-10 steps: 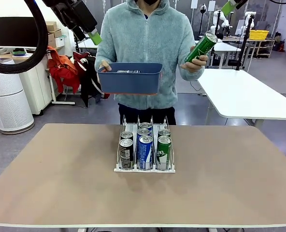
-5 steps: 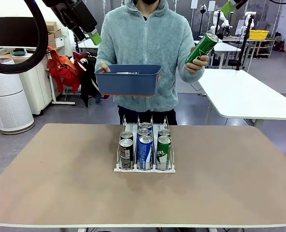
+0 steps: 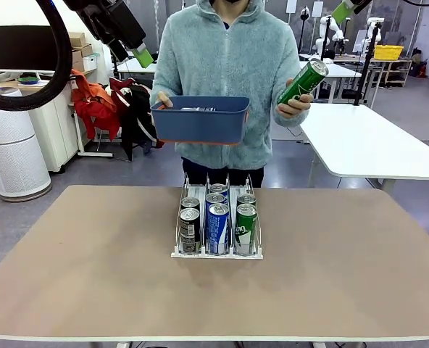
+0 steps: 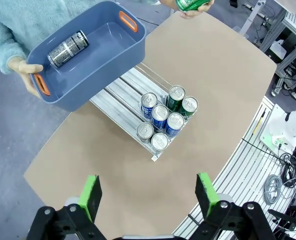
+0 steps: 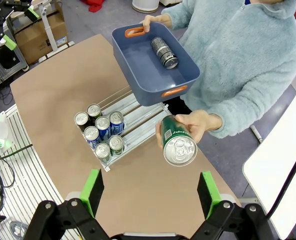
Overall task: Fill the beverage cans into the dispenser.
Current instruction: Pick up the Sprite handed by the human.
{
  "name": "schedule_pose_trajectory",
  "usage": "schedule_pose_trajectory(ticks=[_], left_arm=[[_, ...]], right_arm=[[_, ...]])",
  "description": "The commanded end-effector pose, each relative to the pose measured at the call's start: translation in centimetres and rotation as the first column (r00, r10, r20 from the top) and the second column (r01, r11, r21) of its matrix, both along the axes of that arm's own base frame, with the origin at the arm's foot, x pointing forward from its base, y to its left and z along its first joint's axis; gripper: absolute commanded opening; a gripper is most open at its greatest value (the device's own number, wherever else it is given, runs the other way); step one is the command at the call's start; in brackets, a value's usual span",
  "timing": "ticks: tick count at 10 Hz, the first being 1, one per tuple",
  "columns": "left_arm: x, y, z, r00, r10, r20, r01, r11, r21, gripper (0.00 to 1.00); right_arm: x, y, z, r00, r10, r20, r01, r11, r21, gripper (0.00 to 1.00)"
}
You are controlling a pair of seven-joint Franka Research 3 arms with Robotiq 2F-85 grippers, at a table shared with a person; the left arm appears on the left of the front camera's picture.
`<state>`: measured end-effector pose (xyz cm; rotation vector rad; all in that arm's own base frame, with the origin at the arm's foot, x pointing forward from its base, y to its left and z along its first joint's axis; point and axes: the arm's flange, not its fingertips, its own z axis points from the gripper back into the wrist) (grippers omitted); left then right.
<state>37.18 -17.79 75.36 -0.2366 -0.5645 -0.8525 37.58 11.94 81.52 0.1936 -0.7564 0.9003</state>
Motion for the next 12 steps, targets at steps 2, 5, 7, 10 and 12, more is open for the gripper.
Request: schedule_pose_trajectory(ticks=[2, 5, 7, 10, 12], left_arm=[[0.0, 0.1, 0.1, 1.000, -0.002, 0.001, 0.002, 1.000, 0.000, 1.00], [0.0, 0.1, 0.1, 1.000, -0.002, 0.001, 0.002, 1.000, 0.000, 1.00], [0.0, 0.1, 0.1, 1.000, -0.002, 0.001, 0.002, 1.000, 0.000, 1.00], [0.0, 0.1, 0.1, 1.000, -0.002, 0.001, 0.002, 1.000, 0.000, 1.00], [0.0, 0.1, 0.1, 1.000, -0.002, 0.001, 0.002, 1.000, 0.000, 1.00]], right_arm=[[-0.1, 0.0, -0.2, 1.000, 0.003, -0.002, -0.003, 1.000, -0.007, 1.00], [-0.1, 0.0, -0.2, 1.000, 0.003, -0.002, -0.003, 1.000, -0.007, 1.00], [-0.1, 0.0, -0.2, 1.000, 0.003, -0.002, -0.003, 1.000, -0.007, 1.00], [1.7, -0.4, -1.2, 0.998, -0.059, -0.005, 0.059, 0.998, 0.036, 1.00], [3.6, -1.8, -1.9, 0.996, -0.076, -0.046, 0.077, 0.997, 0.023, 1.00]])
